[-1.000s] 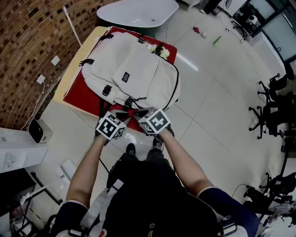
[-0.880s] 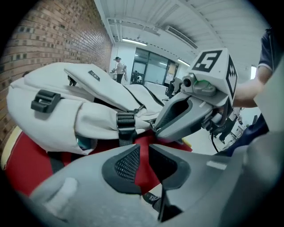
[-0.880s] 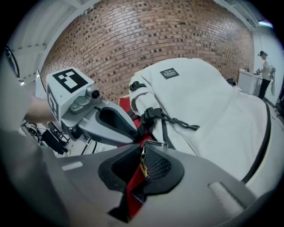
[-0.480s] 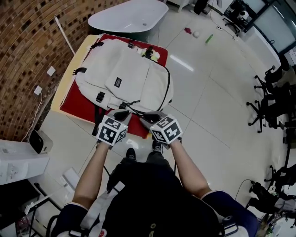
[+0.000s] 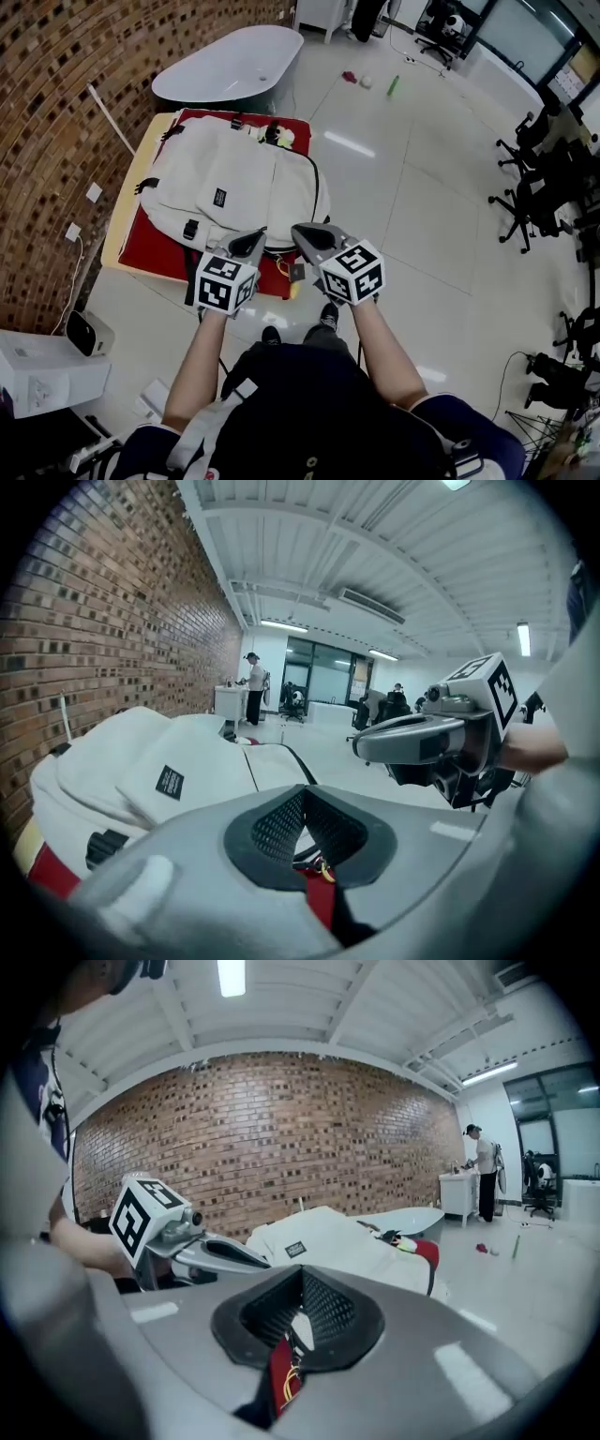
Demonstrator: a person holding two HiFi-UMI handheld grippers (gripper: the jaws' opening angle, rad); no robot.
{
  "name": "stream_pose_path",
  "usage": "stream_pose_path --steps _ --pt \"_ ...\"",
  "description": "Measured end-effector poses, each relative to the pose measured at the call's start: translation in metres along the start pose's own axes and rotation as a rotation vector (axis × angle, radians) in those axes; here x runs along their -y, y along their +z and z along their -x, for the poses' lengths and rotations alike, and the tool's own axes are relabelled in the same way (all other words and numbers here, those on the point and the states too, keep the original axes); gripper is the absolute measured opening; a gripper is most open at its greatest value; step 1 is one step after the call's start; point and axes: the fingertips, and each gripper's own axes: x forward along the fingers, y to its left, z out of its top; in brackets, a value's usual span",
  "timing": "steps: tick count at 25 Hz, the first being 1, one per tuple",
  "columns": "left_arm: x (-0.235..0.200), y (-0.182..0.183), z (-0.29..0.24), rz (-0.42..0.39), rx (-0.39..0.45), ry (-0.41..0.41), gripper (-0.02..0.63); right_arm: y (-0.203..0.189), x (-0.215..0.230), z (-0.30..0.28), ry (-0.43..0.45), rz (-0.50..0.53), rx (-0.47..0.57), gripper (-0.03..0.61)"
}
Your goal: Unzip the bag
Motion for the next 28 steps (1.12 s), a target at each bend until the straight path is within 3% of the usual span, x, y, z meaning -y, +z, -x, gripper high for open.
stream_pose_path --steps 11,28 --pt "0.006 0.071 0.009 -0.062 0.116 0.010 0.000 0.063 0.012 0.016 -0.084 0.023 0.170 0.005" --pt "0.001 0.088 0.002 -0.044 0.149 0.006 0.000 0.084 0.015 0.008 -0.068 0.072 0.190 0.005"
